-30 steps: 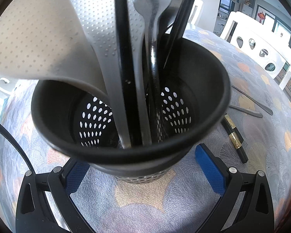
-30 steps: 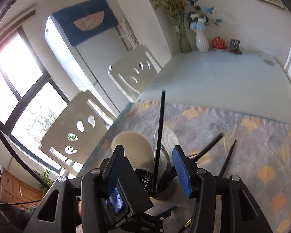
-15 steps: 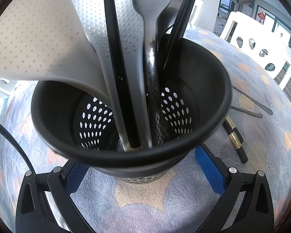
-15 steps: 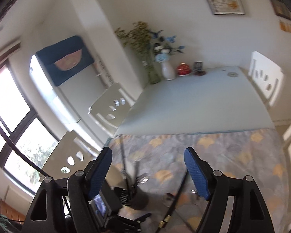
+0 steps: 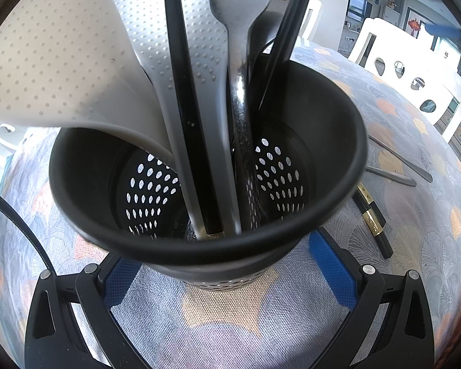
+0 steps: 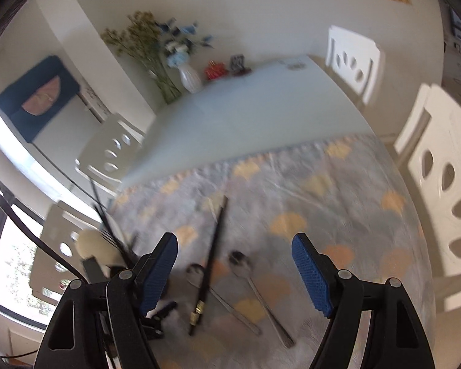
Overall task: Organize utensils
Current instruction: 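Withdraw the right gripper back over the remaining spoons and chopstick, then lower the right gripper onto a silver spoon handle and close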
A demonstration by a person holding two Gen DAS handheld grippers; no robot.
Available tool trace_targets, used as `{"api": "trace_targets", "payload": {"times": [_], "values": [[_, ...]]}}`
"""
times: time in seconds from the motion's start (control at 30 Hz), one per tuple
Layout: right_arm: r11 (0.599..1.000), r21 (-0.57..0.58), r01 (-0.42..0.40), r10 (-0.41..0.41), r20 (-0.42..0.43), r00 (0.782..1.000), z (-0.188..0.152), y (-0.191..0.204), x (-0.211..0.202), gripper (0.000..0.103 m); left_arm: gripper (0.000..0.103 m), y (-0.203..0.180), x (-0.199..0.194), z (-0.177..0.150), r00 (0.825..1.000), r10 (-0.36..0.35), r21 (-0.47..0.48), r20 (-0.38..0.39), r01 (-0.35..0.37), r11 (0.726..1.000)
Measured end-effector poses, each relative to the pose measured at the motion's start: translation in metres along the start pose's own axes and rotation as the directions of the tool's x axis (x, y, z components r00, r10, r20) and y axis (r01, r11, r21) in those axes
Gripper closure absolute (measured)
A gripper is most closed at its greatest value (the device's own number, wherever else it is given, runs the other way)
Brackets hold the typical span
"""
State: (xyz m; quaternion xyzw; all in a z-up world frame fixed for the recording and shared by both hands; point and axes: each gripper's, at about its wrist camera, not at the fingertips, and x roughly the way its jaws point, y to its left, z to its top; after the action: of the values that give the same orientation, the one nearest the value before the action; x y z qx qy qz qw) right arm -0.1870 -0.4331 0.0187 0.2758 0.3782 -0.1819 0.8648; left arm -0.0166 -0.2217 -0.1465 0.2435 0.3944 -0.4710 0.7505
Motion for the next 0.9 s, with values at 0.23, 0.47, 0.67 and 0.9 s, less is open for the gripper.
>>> {"api": "trace_targets", "payload": {"times": [0.23,0.47,0.67,0.9], "values": [[0.999,0.004,0.044,-0.043,-0.085,0.995,-0.017,-0.012,0.028,0.028,0.0,0.001,0.0,0.0,1.0,-0.001,0.0,0.0,0.001,1.0],[0.995,-0.014,0.095,-0.096,-0.177,0.98,-0.034,-0.017,0.061,0.028,0.0,0.001,0.0,0.0,1.0,-0.001,0.0,0.0,0.001,1.0],[0.994,-0.039,0.106,-0.113,-0.26,0.959,-0.048,-0.018,0.094,0.028,0.0,0.0,0.0,0.0,1.0,-0.001,0.0,0.0,0.001,1.0],[0.985,-0.13,0.113,-0.15,-0.33,0.932,-0.06,-0.006,0.129,0.031,0.0,0.001,0.0,0.0,1.0,-0.001,0.0,0.0,0.001,1.0]]}}
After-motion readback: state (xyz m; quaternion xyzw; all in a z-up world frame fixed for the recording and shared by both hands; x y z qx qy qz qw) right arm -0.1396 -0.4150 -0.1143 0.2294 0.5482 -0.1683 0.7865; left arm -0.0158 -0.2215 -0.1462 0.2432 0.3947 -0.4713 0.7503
